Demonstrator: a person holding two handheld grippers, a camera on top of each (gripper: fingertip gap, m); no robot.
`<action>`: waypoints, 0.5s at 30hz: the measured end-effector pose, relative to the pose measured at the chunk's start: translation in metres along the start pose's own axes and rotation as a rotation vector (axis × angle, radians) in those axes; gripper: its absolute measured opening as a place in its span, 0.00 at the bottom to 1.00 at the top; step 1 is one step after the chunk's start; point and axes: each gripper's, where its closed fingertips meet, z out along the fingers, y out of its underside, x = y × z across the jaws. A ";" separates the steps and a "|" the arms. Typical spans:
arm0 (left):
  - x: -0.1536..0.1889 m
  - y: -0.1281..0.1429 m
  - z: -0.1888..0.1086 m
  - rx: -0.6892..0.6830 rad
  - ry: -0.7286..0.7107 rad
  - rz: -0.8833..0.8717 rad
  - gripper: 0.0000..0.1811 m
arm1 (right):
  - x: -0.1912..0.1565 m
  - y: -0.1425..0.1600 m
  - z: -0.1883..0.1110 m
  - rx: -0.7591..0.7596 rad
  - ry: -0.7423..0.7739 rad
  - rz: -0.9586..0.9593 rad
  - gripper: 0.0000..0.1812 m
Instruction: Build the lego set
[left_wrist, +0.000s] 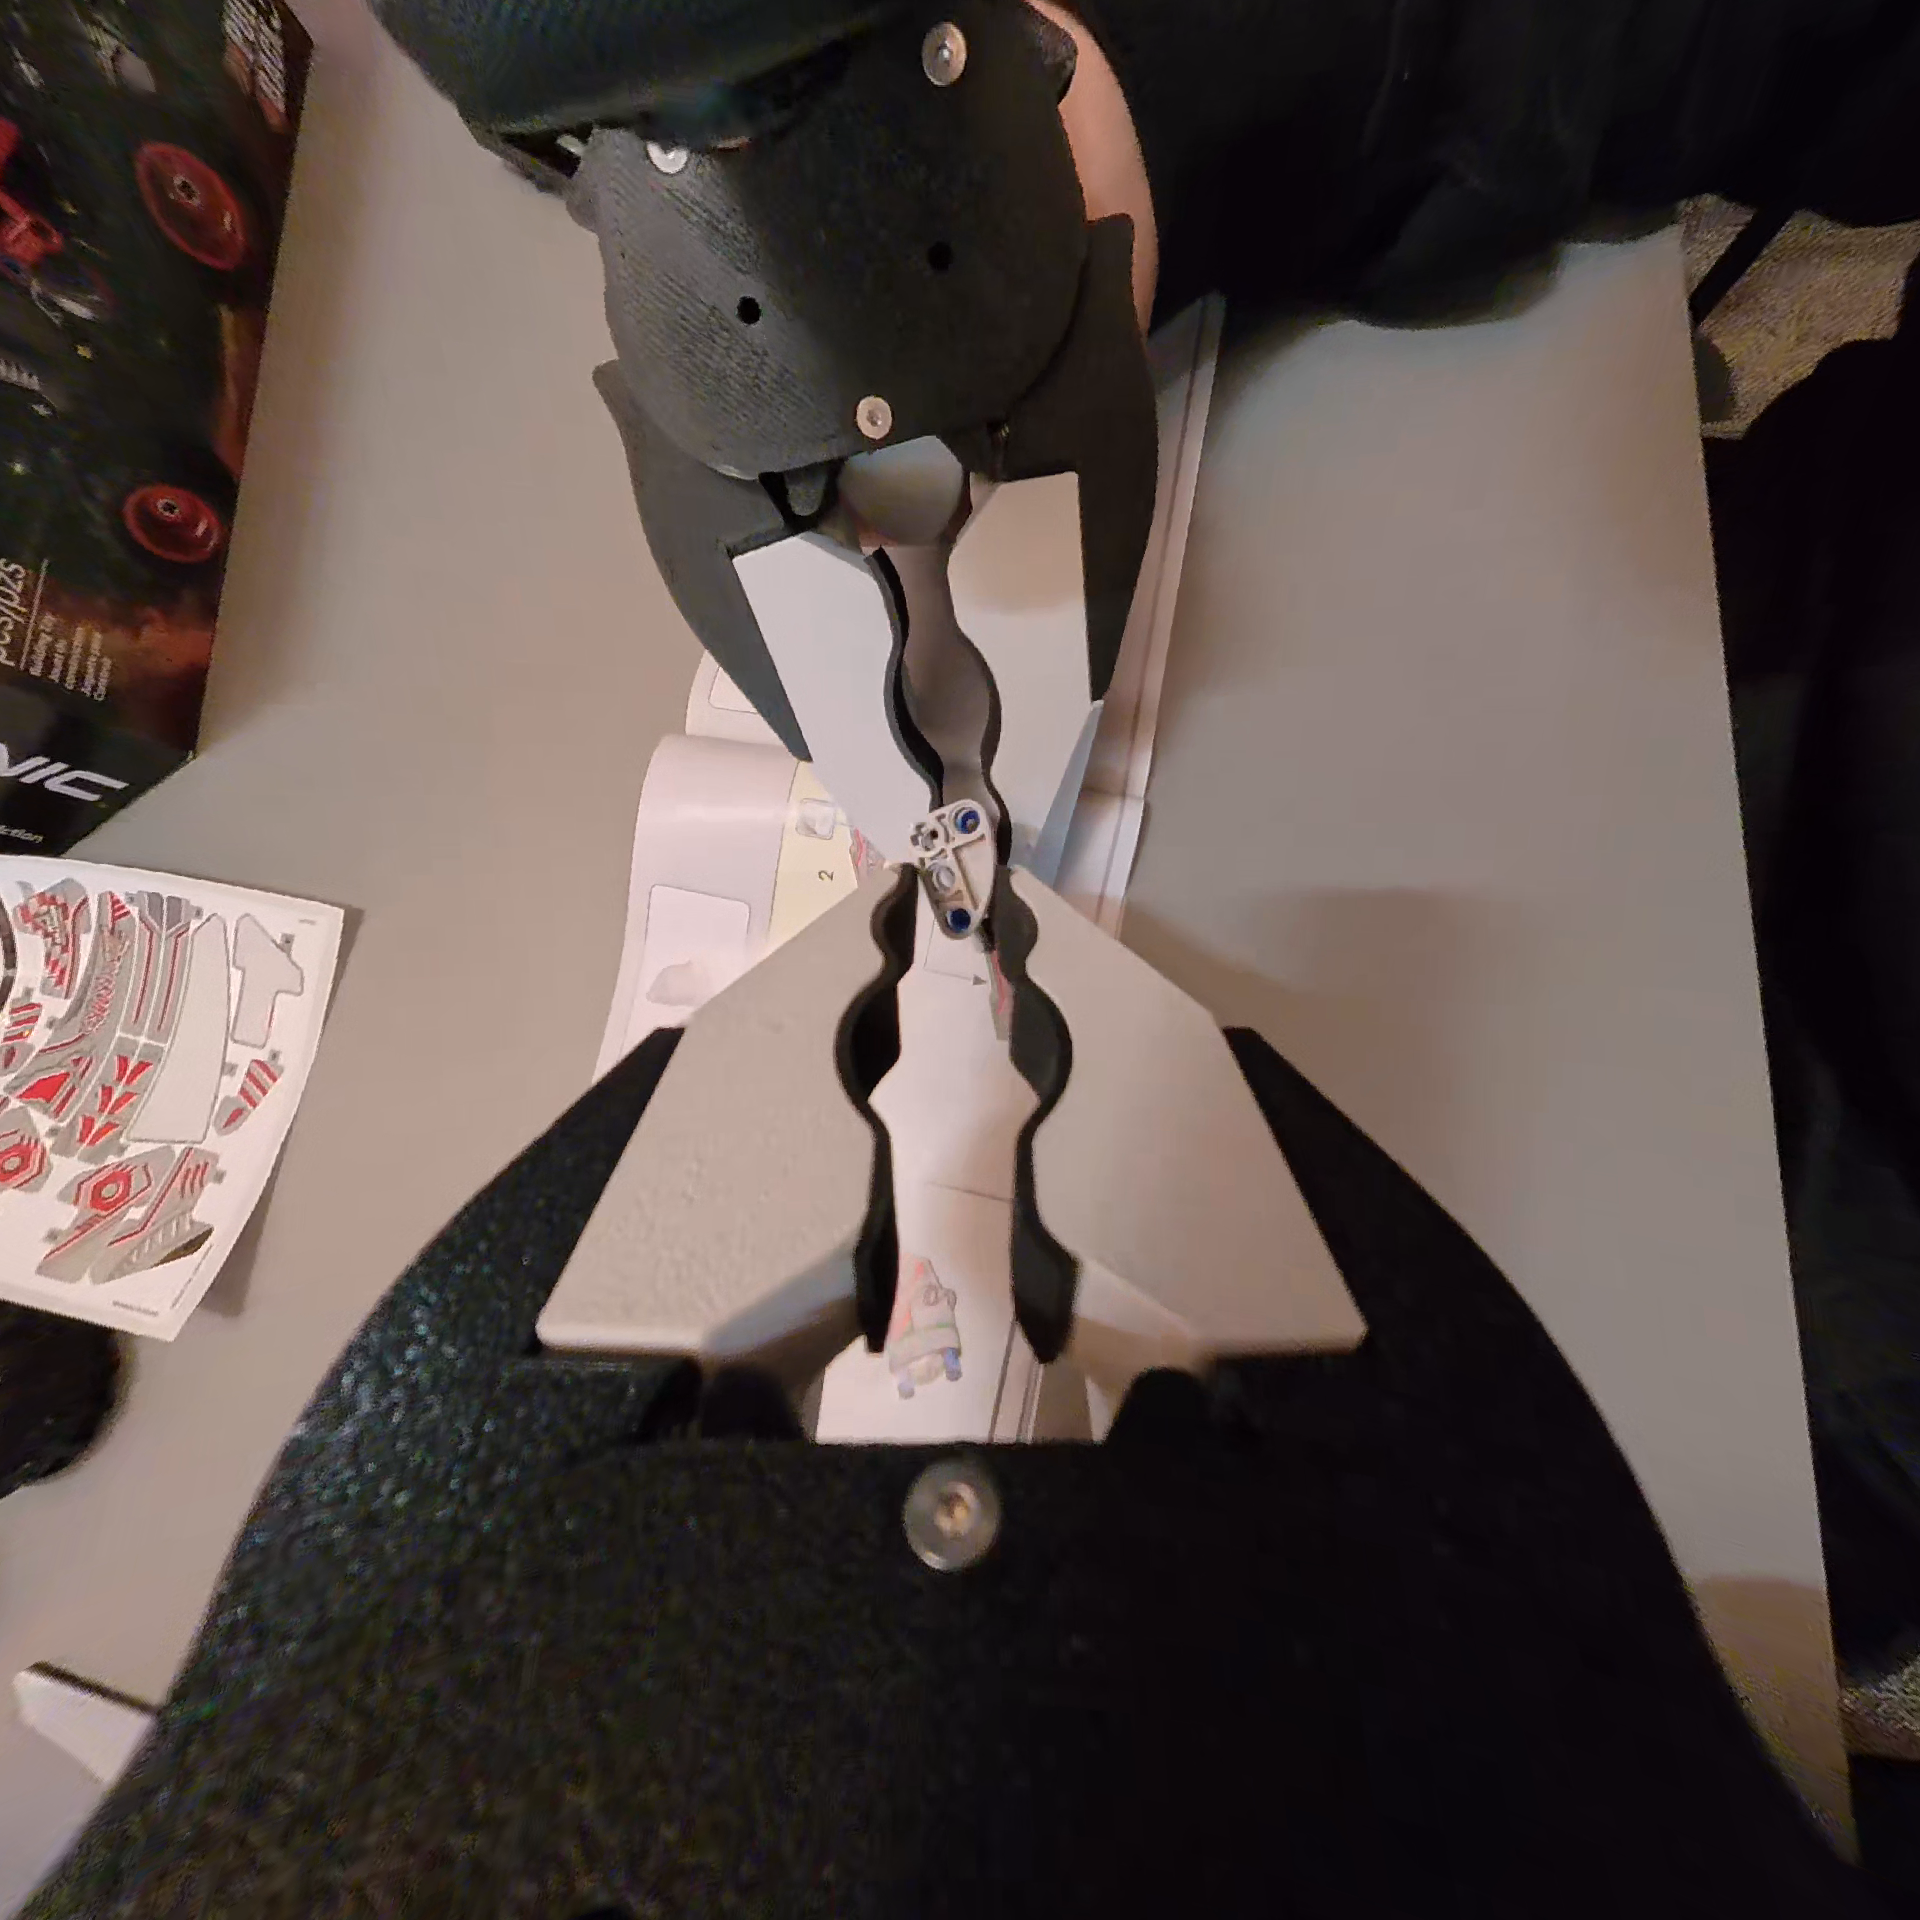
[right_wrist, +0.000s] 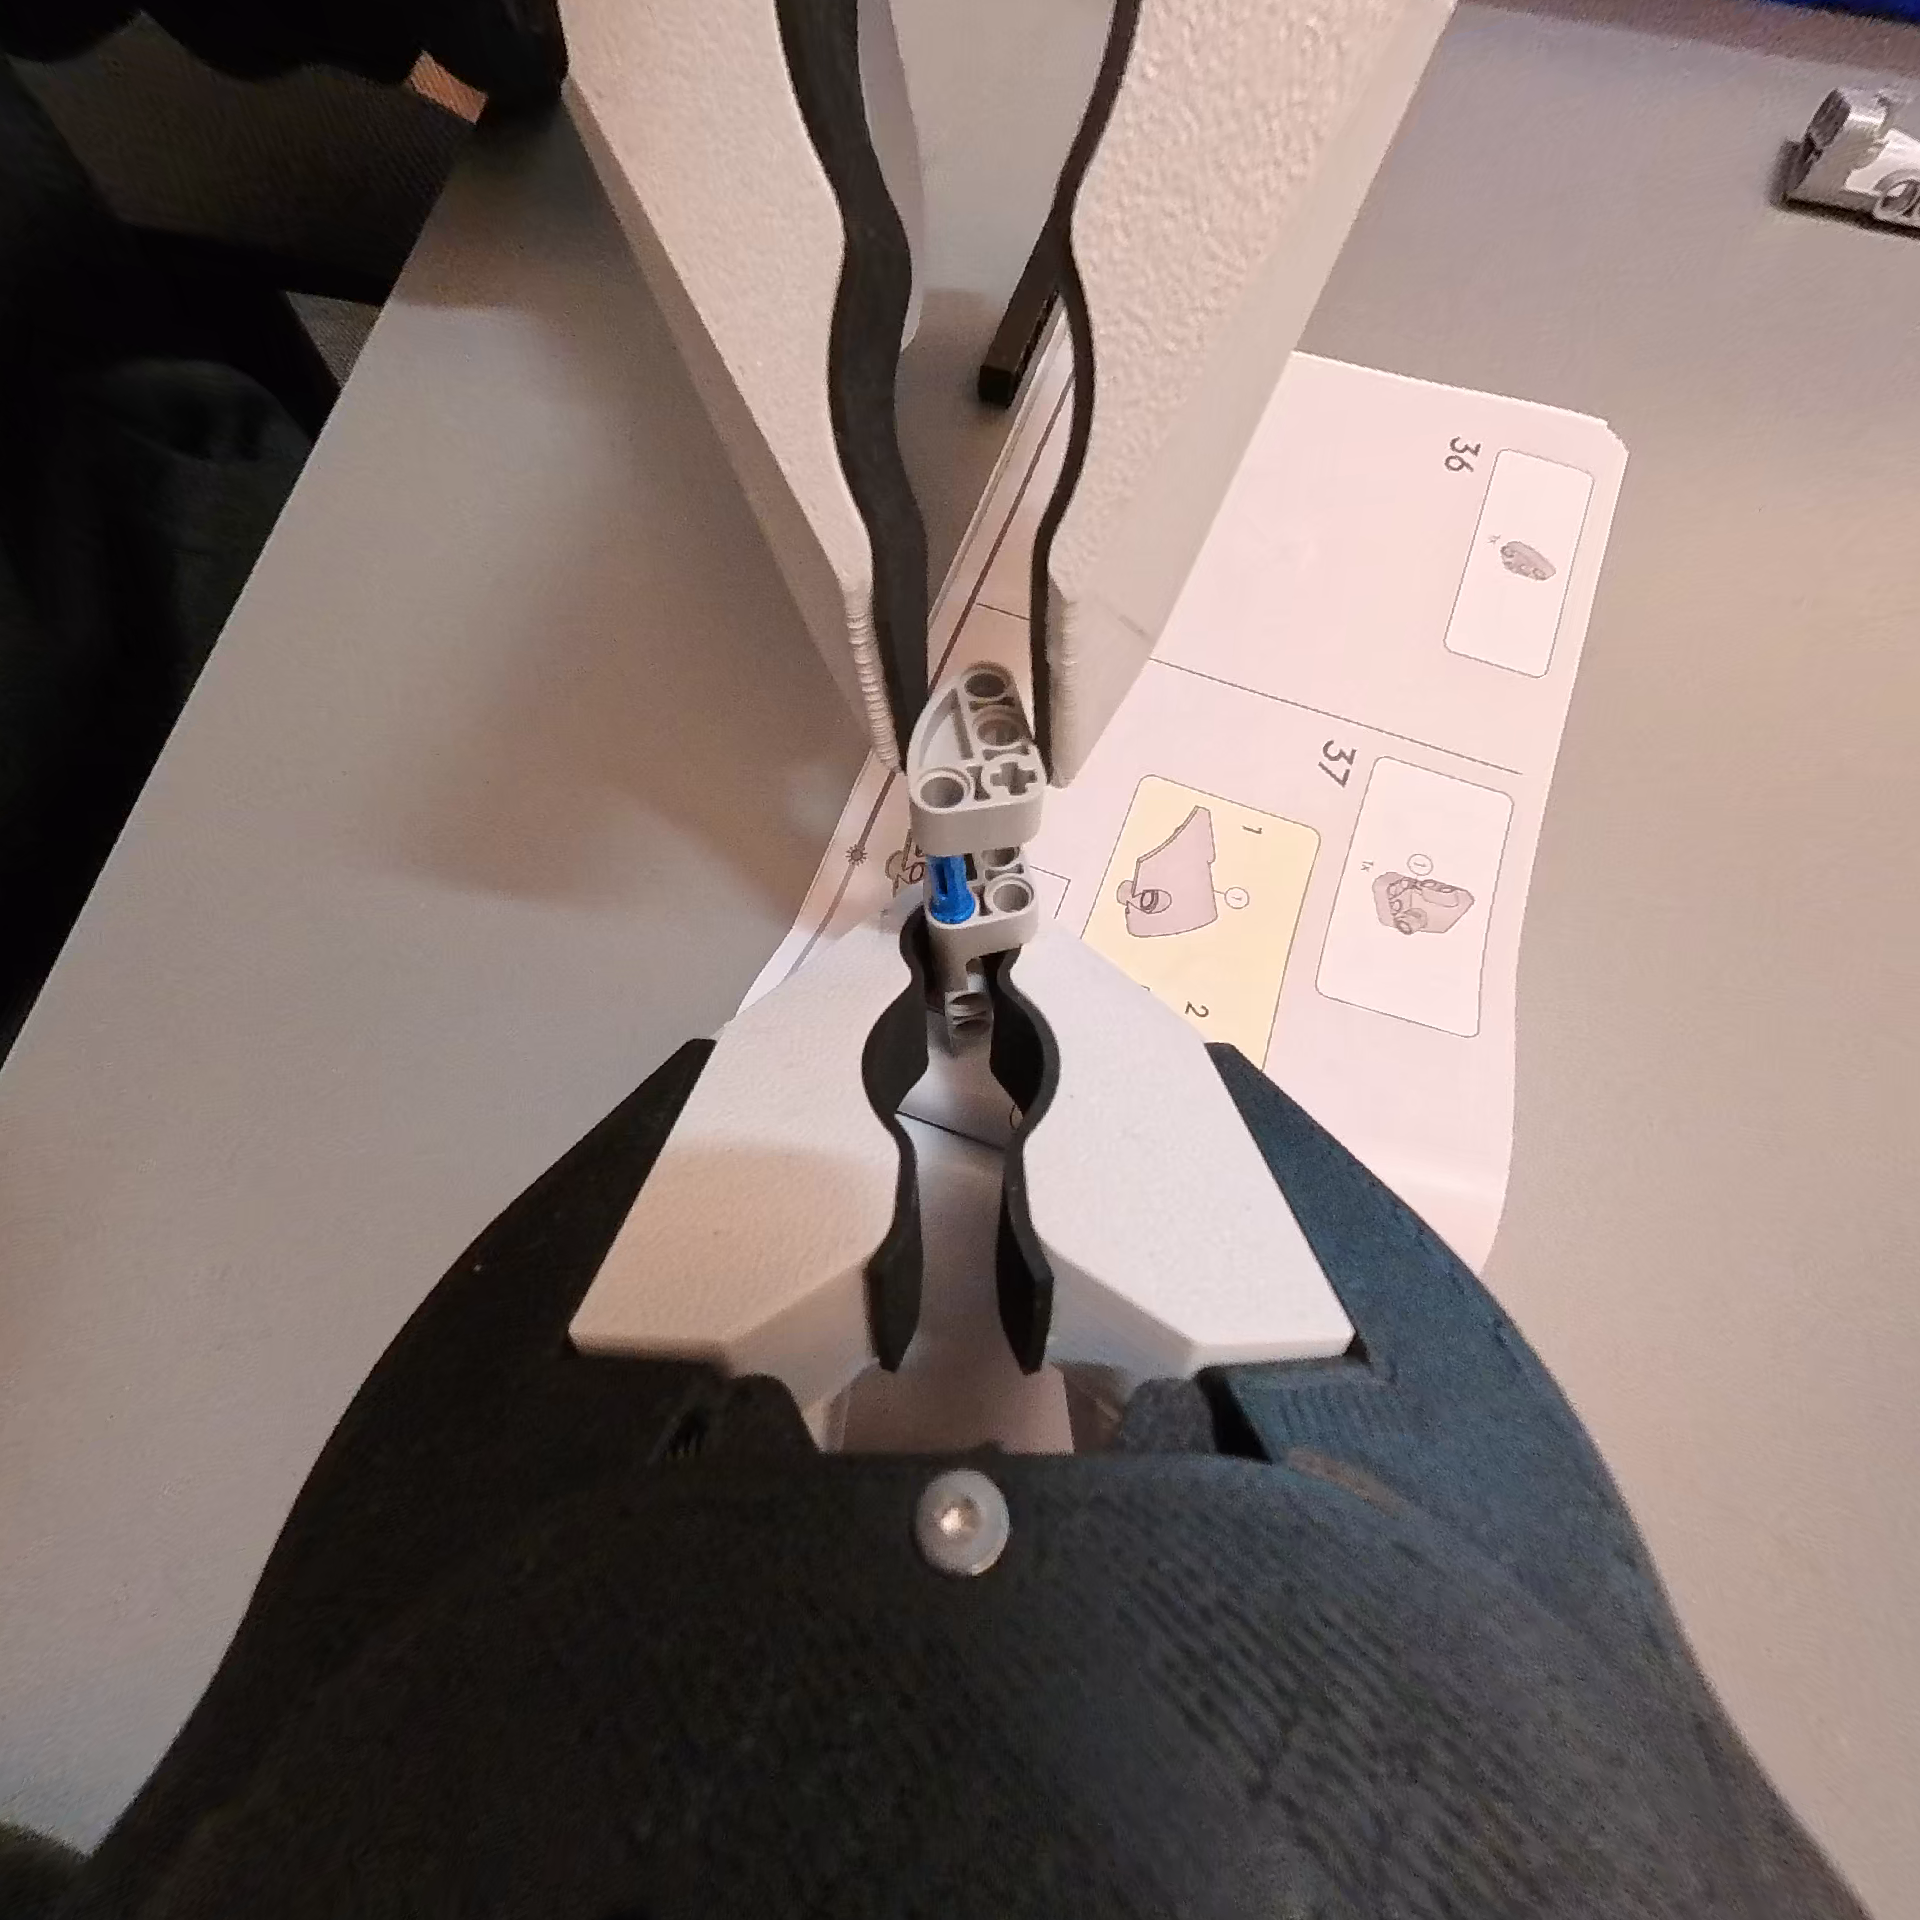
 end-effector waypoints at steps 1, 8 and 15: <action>0.000 0.000 0.000 0.000 0.000 0.002 0.06 | 0.000 0.000 0.000 0.000 0.000 0.000 0.01; -0.002 0.002 0.000 -0.110 -0.042 0.168 0.06 | 0.000 0.000 0.000 -0.001 -0.003 0.005 0.01; -0.003 0.001 0.000 -0.271 -0.090 0.419 0.06 | 0.000 0.000 0.000 -0.002 -0.004 0.007 0.01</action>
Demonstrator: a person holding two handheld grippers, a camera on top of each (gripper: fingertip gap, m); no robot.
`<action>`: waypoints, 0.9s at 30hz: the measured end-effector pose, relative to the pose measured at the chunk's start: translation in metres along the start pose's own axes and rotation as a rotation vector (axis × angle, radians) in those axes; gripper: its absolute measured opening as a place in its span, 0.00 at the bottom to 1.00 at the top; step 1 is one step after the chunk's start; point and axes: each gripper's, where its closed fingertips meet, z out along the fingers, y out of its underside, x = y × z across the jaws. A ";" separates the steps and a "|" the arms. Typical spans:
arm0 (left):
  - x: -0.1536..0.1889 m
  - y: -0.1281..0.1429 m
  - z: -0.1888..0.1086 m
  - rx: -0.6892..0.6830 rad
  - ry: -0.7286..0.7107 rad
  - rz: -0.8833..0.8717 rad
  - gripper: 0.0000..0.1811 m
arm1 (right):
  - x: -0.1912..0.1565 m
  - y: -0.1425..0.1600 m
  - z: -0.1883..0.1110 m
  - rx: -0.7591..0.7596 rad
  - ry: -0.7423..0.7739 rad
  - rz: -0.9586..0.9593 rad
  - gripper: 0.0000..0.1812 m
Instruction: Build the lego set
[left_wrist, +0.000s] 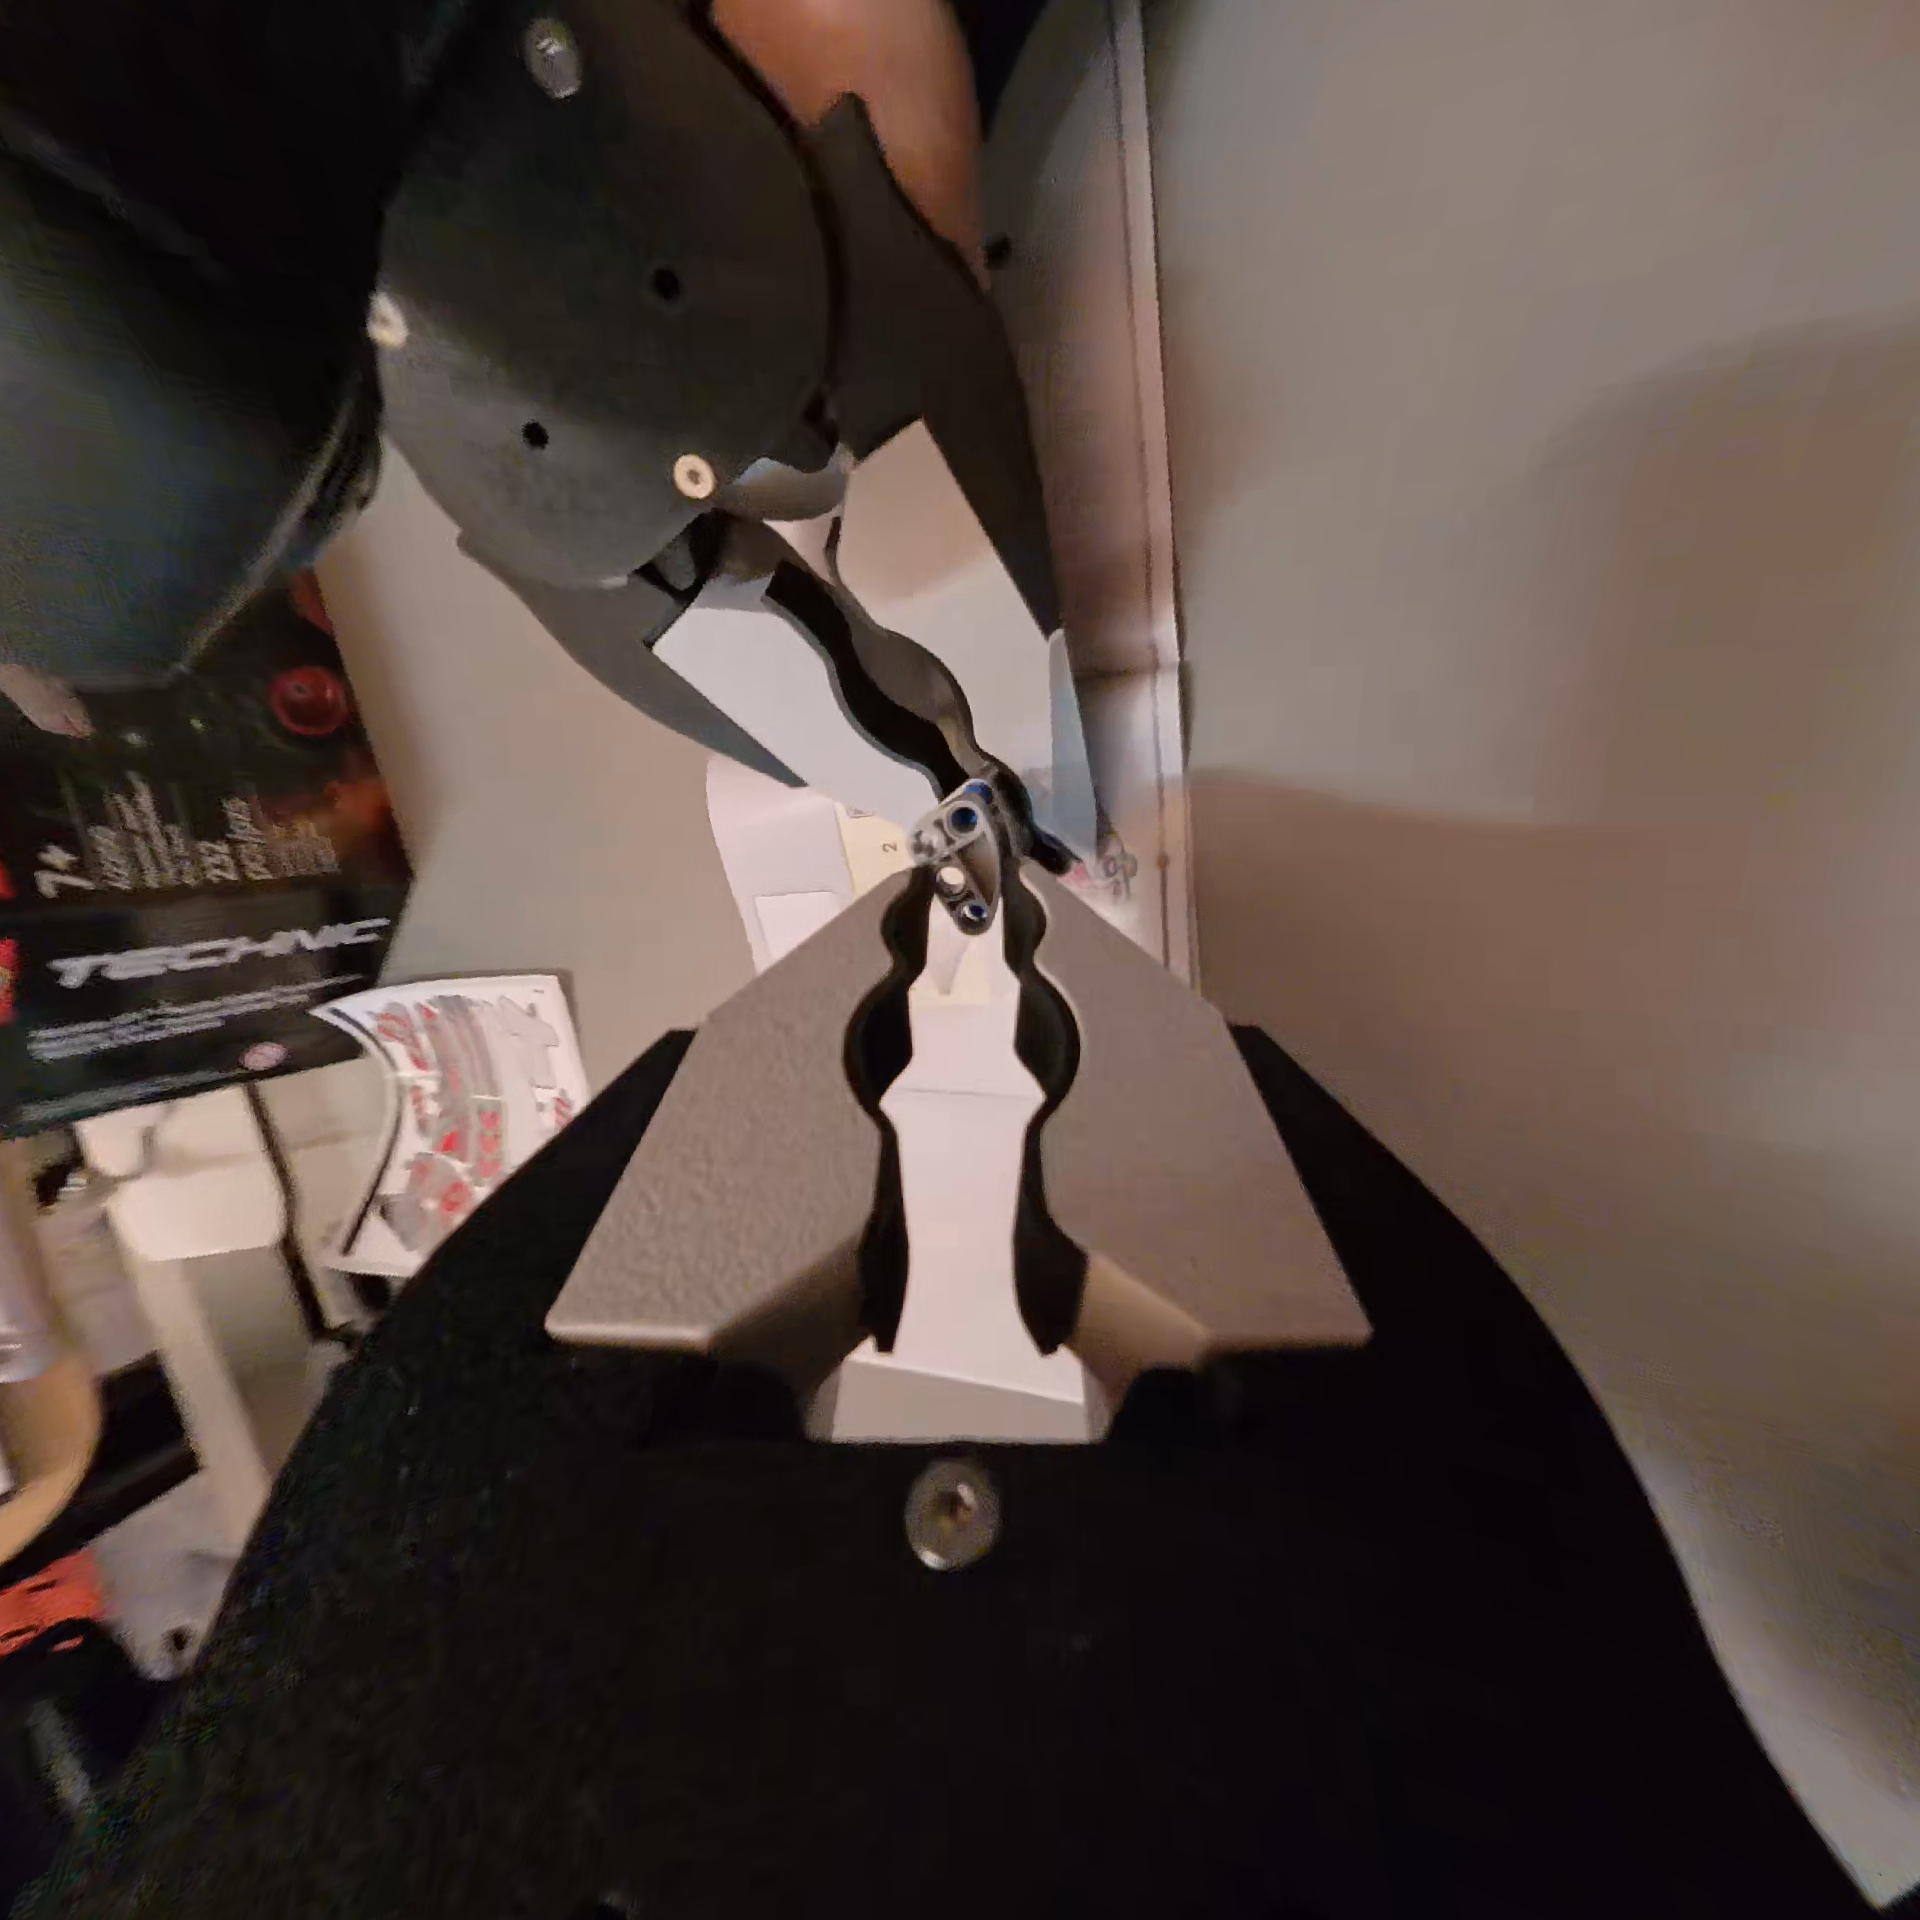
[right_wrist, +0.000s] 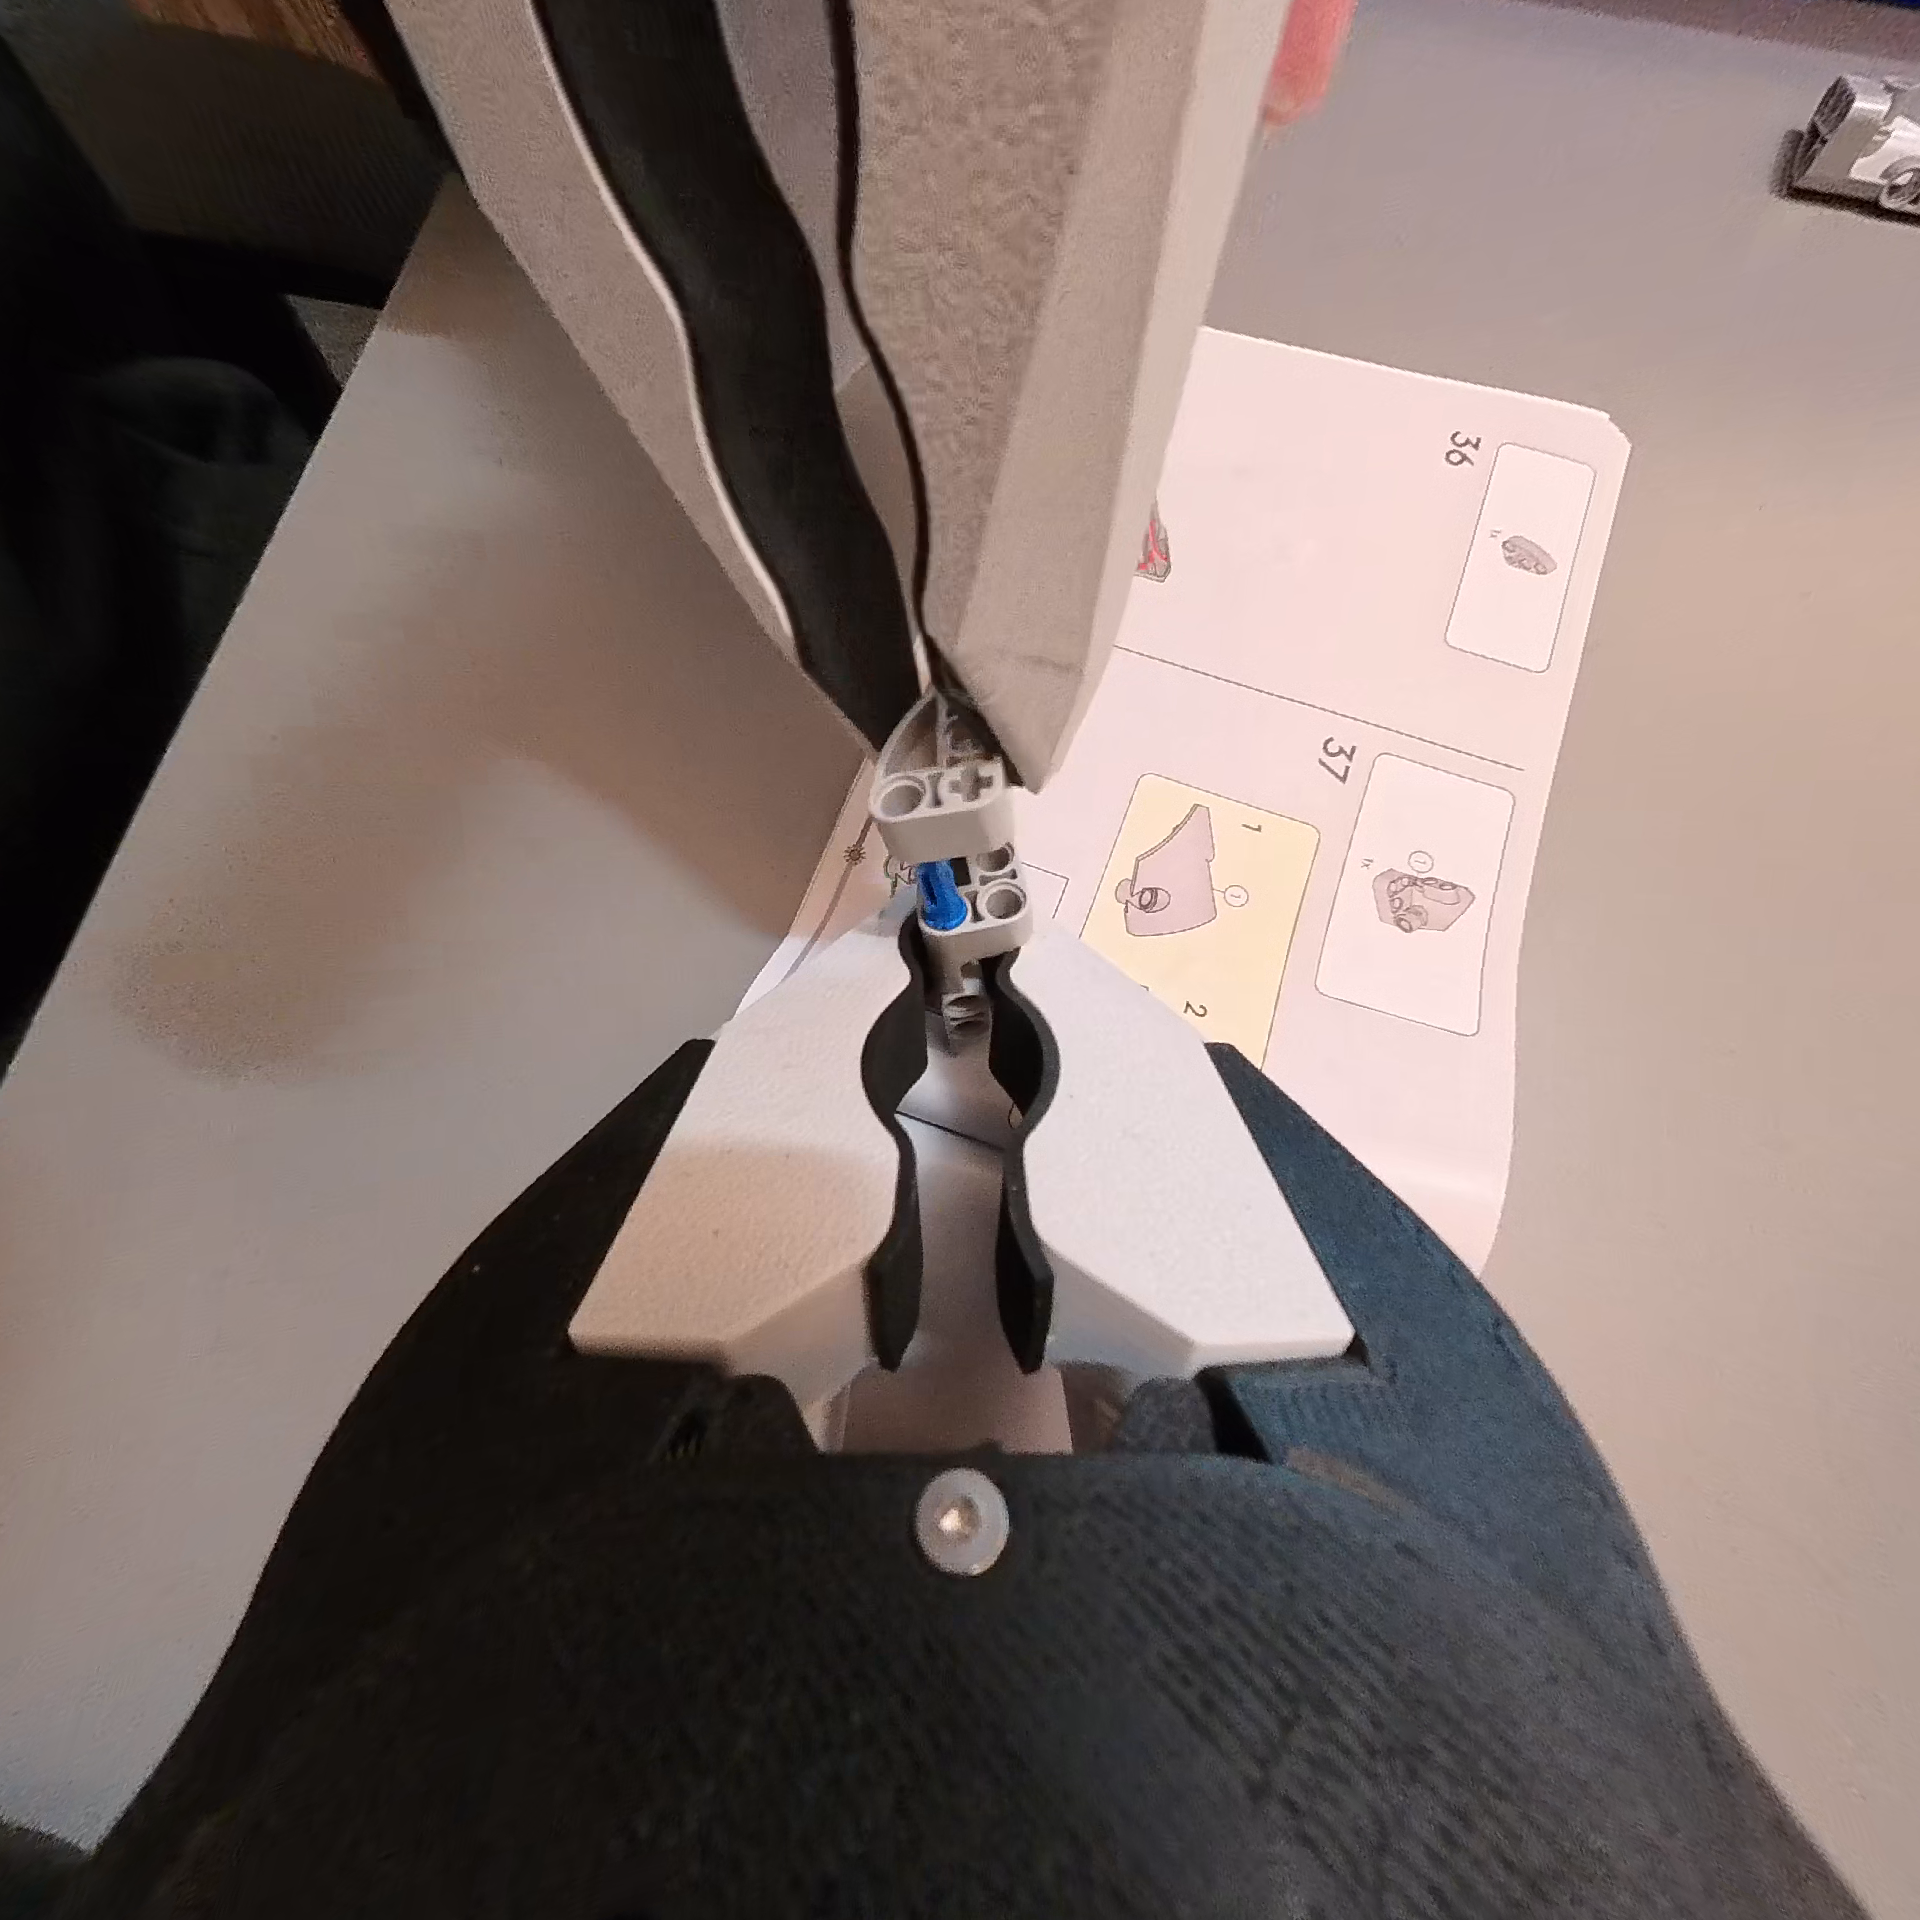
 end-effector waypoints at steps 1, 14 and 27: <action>0.000 0.000 0.000 -0.006 -0.012 0.020 0.06 | 0.000 0.000 0.000 0.000 0.001 -0.002 0.01; 0.002 -0.002 0.001 0.014 0.064 -0.093 0.06 | 0.000 0.000 0.000 0.000 -0.003 0.002 0.01; 0.002 -0.002 0.001 0.113 0.133 -0.261 0.06 | 0.000 0.000 0.000 0.001 -0.002 -0.001 0.01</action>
